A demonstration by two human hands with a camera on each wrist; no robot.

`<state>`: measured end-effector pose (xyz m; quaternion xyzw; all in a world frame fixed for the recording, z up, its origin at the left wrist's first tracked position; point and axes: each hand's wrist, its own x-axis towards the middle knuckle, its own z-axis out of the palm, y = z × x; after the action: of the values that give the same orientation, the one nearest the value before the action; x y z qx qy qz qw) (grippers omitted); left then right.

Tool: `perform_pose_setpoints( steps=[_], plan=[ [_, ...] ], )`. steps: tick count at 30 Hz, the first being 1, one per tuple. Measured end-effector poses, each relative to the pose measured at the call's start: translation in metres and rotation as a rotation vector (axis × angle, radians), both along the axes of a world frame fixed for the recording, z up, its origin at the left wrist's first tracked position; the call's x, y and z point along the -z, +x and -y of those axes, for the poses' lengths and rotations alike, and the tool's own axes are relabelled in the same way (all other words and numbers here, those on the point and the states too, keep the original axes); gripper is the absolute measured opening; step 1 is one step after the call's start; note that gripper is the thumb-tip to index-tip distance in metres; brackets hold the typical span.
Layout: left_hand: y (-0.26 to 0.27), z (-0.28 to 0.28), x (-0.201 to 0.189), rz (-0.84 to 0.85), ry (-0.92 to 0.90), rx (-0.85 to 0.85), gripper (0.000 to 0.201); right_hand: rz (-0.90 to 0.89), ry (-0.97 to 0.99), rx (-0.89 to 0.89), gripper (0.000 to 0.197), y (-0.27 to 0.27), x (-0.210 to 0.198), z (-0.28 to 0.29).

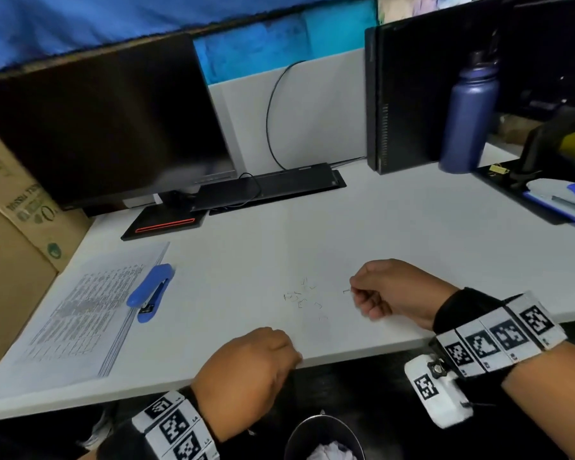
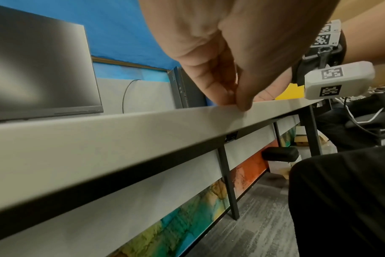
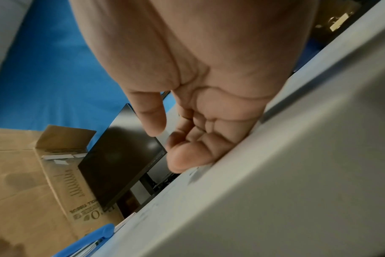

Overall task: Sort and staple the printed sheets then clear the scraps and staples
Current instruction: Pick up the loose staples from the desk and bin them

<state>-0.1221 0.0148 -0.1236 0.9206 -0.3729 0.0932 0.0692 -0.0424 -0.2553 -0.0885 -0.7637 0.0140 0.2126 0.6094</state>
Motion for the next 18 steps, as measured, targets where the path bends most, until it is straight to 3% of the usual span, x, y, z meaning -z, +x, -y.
perform_pose_setpoints(
  steps=[2, 4, 7, 9, 11, 14, 16, 18],
  plan=[
    [-0.002, -0.001, -0.005, -0.043, -0.022, -0.033, 0.023, 0.045, -0.063, -0.021, 0.015, -0.001, -0.002, 0.001],
    [0.001, -0.001, -0.012, -0.121, -0.155, -0.176, 0.014, 0.149, -0.208, -0.060, 0.015, -0.001, -0.004, 0.002],
    [0.020, -0.001, -0.036, -0.531, -0.657, -0.522, 0.023, 0.179, -0.321, -0.144, 0.020, 0.001, -0.009, 0.001],
    [0.038, -0.004, -0.052, -0.728, -0.915, -0.654, 0.022, 0.082, -0.274, -0.137, 0.031, 0.006, -0.010, -0.003],
    [0.055, -0.006, -0.063, -0.848, -1.000, -0.698, 0.020, -0.010, -0.145, -0.019, 0.034, 0.009, -0.009, -0.011],
    [0.079, -0.003, -0.071, -0.905, -0.812, -0.721, 0.023, -0.124, 0.085, 0.092, 0.030, 0.008, -0.008, -0.028],
    [0.092, 0.004, -0.071, -0.827, -0.492, -0.698, 0.028, -0.220, 0.264, 0.098, 0.028, 0.003, -0.008, -0.037],
    [0.104, 0.011, -0.068, -0.640, -0.155, -0.644, 0.031, -0.221, 0.334, 0.123, 0.026, 0.002, -0.009, -0.036]
  ],
)
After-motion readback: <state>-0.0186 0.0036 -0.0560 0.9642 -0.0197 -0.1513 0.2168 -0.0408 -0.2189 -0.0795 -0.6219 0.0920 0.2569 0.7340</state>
